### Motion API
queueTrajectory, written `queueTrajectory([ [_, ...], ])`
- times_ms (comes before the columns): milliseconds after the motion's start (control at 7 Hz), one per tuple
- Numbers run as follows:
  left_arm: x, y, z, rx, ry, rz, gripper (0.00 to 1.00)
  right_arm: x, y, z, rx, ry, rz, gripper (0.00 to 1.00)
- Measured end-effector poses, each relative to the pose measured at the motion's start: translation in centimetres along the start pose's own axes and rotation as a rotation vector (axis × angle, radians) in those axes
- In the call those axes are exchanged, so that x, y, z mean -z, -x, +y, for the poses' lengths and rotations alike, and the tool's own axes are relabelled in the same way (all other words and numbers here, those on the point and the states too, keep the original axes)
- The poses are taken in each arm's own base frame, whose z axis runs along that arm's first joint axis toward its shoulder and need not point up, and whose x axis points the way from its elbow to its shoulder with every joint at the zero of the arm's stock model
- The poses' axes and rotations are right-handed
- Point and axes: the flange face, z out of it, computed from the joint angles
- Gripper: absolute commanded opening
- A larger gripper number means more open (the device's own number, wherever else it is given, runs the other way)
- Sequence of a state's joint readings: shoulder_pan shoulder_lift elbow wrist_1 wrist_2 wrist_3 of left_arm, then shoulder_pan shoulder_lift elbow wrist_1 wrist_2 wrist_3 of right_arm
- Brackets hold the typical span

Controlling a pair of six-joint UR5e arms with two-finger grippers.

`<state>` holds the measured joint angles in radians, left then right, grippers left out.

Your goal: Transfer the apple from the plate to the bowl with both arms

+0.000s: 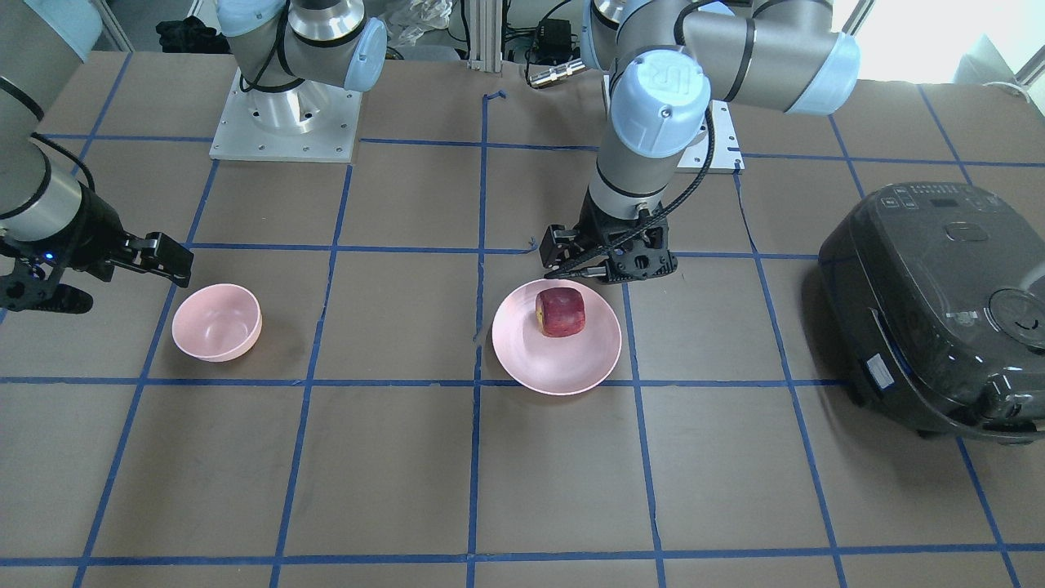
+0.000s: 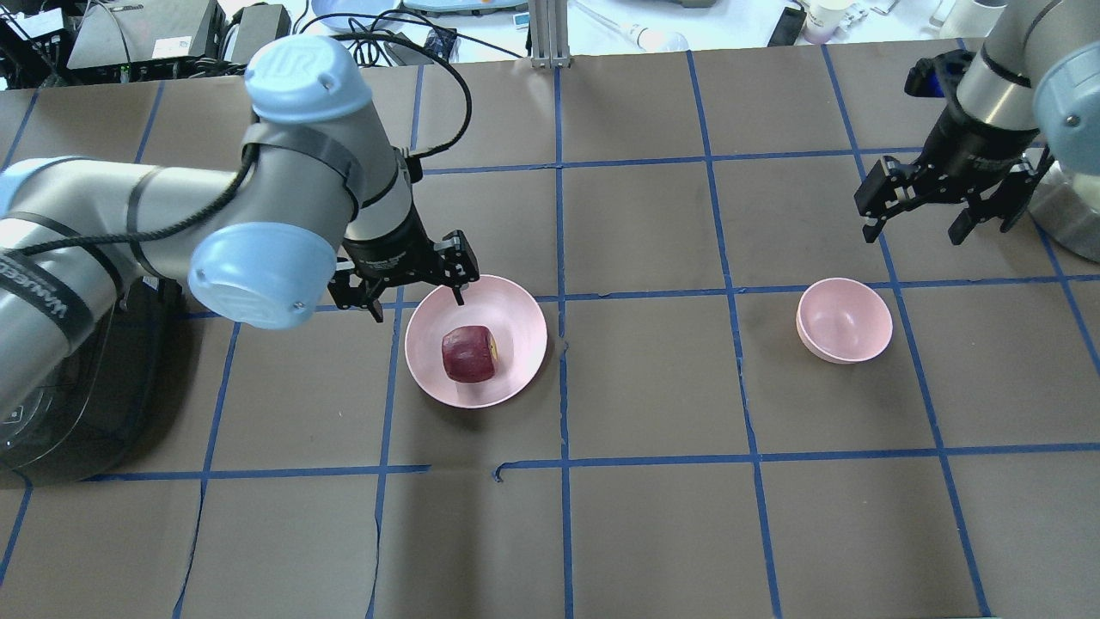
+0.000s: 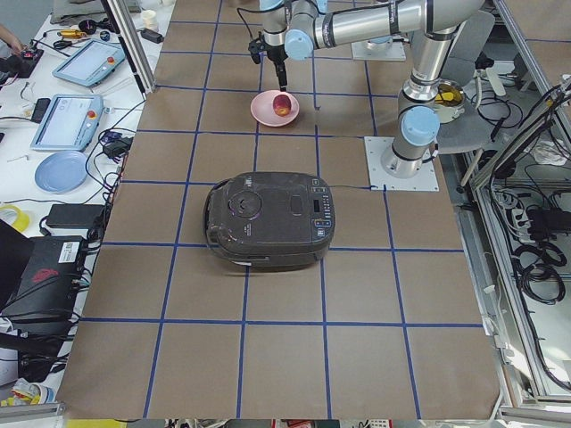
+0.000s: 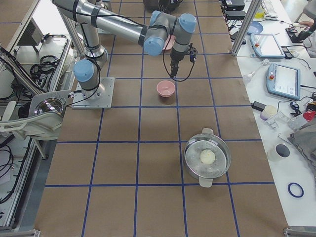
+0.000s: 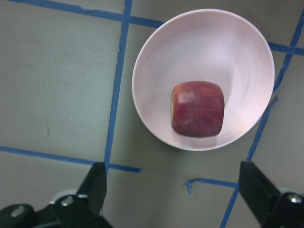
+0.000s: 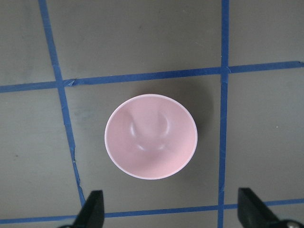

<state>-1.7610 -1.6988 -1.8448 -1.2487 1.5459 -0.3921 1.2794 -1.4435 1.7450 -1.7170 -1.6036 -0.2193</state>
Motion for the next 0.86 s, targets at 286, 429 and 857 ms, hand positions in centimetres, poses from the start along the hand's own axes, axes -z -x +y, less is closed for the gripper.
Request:
queueTrajectory([
  [286,-5.0,-1.2,0.2,0.023,-0.017,0.005,1.00,-5.8,-3.8,0.2,0.053,0.008,-0.015,1.00],
  [429,-7.5,-1.3,0.0,0.026,-0.034,0.009,1.00,-8.2,-5.9,0.1,0.067,0.029,-0.033,1.00],
  [857,-12.5,-1.7,-1.0,0.031,-0.028,0.006,0.22,-14.2,-7.2,-1.9,0.068,0.068,-0.128,0.98],
])
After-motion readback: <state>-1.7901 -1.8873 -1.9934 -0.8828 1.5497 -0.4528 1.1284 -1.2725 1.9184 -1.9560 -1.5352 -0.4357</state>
